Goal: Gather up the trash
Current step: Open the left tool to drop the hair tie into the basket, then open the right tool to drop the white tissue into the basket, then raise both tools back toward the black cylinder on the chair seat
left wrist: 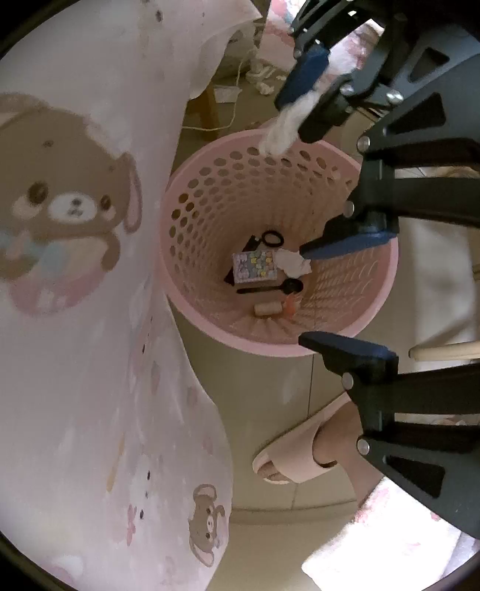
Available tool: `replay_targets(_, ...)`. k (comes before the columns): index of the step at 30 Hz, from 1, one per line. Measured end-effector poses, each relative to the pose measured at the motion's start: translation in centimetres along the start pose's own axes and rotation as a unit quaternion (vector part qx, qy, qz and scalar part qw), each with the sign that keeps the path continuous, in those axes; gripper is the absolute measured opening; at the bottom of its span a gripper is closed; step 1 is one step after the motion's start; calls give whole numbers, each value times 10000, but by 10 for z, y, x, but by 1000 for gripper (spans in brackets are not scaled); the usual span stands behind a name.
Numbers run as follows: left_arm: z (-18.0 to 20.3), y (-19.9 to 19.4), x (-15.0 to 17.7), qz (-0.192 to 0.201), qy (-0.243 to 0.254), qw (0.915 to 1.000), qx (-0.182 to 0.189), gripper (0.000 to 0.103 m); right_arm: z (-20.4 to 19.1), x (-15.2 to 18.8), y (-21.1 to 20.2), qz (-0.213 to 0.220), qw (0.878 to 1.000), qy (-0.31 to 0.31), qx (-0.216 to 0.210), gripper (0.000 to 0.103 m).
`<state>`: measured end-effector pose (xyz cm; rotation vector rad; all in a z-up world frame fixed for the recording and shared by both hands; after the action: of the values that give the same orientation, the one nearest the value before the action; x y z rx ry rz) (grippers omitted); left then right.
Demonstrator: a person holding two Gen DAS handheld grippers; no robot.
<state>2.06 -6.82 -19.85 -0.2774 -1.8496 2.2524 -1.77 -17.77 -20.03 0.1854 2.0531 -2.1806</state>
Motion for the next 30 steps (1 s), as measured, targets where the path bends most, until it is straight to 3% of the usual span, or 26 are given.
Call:
replay_targets(2, -3, -2, -2, 24, -78, 10000, -1, 43, 0, -1, -2, 89, 9999, -29, 92, 60)
replay_targets(9, -14, -19, -5, 298, -251, 9991, -143, 57, 4, -3, -6, 119, 9998, 31, 180, 63)
replay_targets(16, -18, -32, -4, 373, -329, 9985, -232, 59, 19, -6, -26, 373, 9986, 367, 39, 63)
replay_targets(20, -22, -47, -5, 517, -443, 9977, -44, 59, 31, -9, -48, 644, 9953, 679, -267, 63)
replay_targets(26, -21, -87, -3, 1291, -322, 9910, -137, 68, 53, -10, -81, 1071, 9853, 1130, -700, 63)
replay_targets(30, -16, -117, -3, 2008, -146, 9792, -263, 78, 64, -8, -103, 1465, 9766, 1304, -883, 63)
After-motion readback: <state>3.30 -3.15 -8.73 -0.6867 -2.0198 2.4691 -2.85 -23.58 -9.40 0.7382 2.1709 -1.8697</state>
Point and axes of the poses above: each gripper's, at about its wrist camera, not at the fingertips, and y roughly the way its jaws point, z to its right, x to its underside, the point moved 2 cm from there along y, roughly the way its jaws point, and after that the axes turned 4 degrees about x, right-handed, at the moved point
